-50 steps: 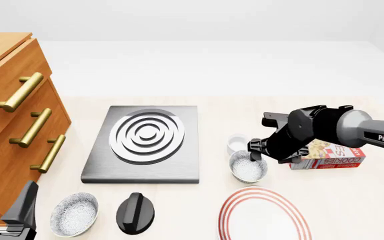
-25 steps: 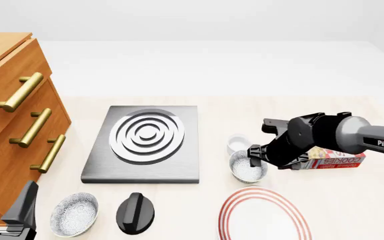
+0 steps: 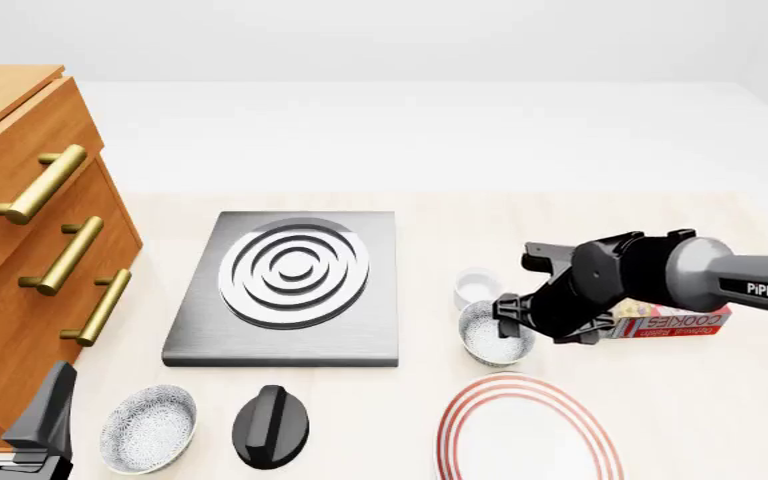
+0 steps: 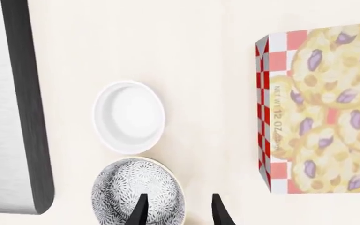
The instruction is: Pick the akita bowl between the plate and the ramekin and place it on the plate.
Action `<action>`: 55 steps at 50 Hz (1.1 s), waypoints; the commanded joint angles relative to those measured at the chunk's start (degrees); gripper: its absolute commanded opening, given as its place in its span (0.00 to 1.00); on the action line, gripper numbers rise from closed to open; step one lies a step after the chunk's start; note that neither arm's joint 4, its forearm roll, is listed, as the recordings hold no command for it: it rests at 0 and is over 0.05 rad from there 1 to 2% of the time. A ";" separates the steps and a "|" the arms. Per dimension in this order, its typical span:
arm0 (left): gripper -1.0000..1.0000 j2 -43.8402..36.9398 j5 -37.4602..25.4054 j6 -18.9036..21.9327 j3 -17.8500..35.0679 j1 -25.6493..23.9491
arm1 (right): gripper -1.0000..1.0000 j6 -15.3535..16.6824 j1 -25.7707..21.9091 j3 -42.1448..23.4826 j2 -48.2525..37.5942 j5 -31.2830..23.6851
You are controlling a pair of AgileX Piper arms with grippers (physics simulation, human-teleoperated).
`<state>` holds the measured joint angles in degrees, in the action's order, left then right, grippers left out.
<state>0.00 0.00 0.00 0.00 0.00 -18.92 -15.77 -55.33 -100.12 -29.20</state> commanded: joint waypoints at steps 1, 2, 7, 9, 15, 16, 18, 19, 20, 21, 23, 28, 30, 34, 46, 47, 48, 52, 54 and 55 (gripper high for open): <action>1.00 0.00 0.00 0.00 0.00 0.00 | 1.00 -0.83 -1.09 0.48 -0.61 0.96; 1.00 0.00 0.00 0.00 0.00 0.00 | 1.00 -0.81 -1.18 0.62 -0.68 1.07; 1.00 0.00 0.00 0.00 0.00 0.00 | 1.00 -1.35 -2.01 0.97 -0.86 1.33; 1.00 0.00 0.00 0.00 0.00 0.00 | 1.00 -1.35 -2.01 0.97 -0.86 1.33; 1.00 0.00 0.00 0.00 0.00 0.00 | 1.00 -1.35 -2.01 0.97 -0.86 1.33; 1.00 0.00 0.00 0.00 0.00 0.00 | 1.00 -1.35 -2.01 0.97 -0.86 1.33; 1.00 0.00 0.00 0.00 0.00 0.00 | 0.00 -2.93 -3.69 0.78 -1.82 1.41; 1.00 0.00 0.00 0.00 0.00 0.00 | 0.00 -2.78 -3.99 0.66 -1.51 1.14; 1.00 0.00 0.00 0.00 0.00 0.00 | 0.00 -2.80 -4.02 0.70 -1.45 1.02; 1.00 0.00 0.00 0.00 0.00 0.00 | 0.00 -2.82 -4.03 0.57 -1.49 0.93; 1.00 0.00 0.00 0.00 0.00 0.00 | 0.00 -2.82 -4.08 0.54 -1.35 0.82; 1.00 0.00 0.00 0.00 0.00 0.00 | 0.00 -2.59 -3.85 0.44 -1.24 0.70; 1.00 0.00 0.00 0.00 0.00 0.00 | 0.00 -2.63 -3.99 0.51 -1.21 0.75; 1.00 0.00 0.00 0.00 0.00 0.00 | 0.00 -2.23 -3.63 0.39 -0.99 0.52; 1.00 0.00 0.00 0.00 0.00 0.00 | 0.00 -1.12 -3.55 -2.34 4.78 -5.01; 1.00 0.00 0.00 0.00 0.00 0.00 | 0.00 -1.50 -4.24 -2.96 6.05 -6.21; 1.00 0.00 0.00 0.00 0.00 0.00 | 0.00 -1.50 -4.24 -2.97 6.06 -6.22; 1.00 0.00 0.00 0.00 0.00 0.00 | 0.00 -0.88 -4.87 -4.09 7.95 -7.87; 1.00 0.00 0.00 0.00 0.00 0.00 | 0.00 0.36 -4.81 -4.78 9.25 -8.87; 1.00 0.00 0.00 0.00 0.00 0.00 | 0.00 0.34 -5.32 -5.02 9.51 -9.05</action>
<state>0.00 0.00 0.00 0.00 0.00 -19.98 -19.82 -57.99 -94.93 -34.55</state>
